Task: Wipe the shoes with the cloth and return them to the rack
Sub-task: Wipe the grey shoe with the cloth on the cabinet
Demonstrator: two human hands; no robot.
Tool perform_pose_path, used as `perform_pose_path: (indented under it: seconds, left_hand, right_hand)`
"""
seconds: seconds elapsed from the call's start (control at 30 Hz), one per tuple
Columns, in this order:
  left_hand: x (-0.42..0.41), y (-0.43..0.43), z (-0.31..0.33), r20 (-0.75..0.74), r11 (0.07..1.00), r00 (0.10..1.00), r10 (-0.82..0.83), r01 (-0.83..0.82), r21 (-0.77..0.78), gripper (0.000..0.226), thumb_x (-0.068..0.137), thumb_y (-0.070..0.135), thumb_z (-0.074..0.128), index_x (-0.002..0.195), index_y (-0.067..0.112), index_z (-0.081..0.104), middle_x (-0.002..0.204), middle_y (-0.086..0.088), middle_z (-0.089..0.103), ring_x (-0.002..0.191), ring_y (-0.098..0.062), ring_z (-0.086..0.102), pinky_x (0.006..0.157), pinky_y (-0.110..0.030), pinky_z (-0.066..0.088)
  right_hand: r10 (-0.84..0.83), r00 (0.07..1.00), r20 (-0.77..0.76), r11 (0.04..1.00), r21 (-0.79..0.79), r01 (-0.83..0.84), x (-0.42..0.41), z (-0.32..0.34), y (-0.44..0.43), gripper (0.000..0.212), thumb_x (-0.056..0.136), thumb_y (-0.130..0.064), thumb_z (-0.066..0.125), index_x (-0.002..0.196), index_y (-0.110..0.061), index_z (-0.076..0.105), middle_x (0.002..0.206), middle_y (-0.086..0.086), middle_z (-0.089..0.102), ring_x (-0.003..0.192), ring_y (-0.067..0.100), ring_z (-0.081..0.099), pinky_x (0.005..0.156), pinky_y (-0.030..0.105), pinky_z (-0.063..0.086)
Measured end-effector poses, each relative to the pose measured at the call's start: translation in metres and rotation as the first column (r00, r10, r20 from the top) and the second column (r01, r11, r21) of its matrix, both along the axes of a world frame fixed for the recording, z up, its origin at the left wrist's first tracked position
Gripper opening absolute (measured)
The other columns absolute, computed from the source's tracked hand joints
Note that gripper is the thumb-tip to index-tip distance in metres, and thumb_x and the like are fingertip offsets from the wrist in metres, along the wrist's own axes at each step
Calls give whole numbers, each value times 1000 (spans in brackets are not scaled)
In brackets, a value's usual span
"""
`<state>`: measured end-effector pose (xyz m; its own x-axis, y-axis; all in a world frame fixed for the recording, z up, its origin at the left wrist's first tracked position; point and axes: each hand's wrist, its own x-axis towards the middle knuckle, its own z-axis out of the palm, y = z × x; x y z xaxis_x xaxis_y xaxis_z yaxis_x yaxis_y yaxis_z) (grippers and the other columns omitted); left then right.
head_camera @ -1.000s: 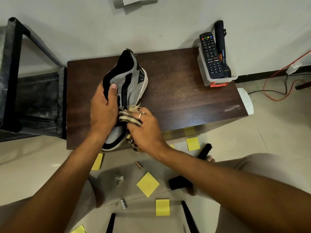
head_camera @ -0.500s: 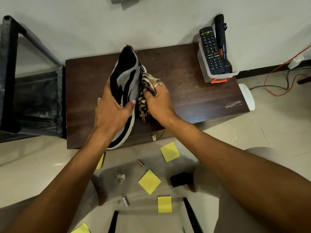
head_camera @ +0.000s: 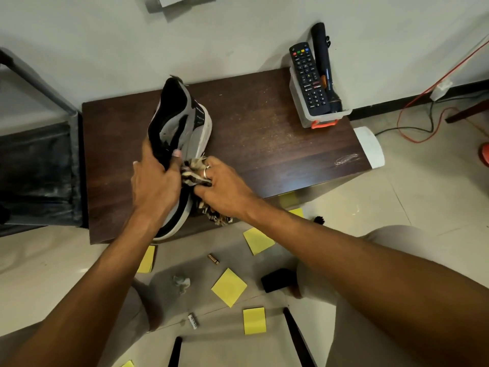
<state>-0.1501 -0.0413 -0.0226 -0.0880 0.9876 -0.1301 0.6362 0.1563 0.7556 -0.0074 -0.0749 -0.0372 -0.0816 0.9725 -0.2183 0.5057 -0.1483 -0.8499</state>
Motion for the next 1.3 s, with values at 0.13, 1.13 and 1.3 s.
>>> perform_pose_path:
  seconds: [0.13,1.13,1.3]
  left_hand:
    - [1,0,0,-8,999,1000,16,-16,-30,60,98,50,52,152,37,31,148,-1,55,142,-38,43,116,-59,34]
    - [-18,5,-2,-162,985,985,-67,91,144,53,99,61,47,145,34,51,96,-3,74,81,-24,68,79,-39,54]
    - [-16,3,-12,42,985,999,26,-33,172,43,102,48,52,132,19,64,89,4,69,79,-2,59,73,-29,47]
  right_hand:
    - [105,994,16,994,-45,-104,8,12,-7,7,87,-13,70,81,-12,72,97,2,60,86,19,63,78,38,54]
    - [-191,981,-22,943,272,190,-8,5,2,30,92,-7,65,121,-7,72,103,-6,53,87,11,60,78,27,56]
    - [-4,999,-48,976,219,14,-15,2,-8,34,90,-4,65,123,-10,73,103,2,55,94,13,61,83,28,55]
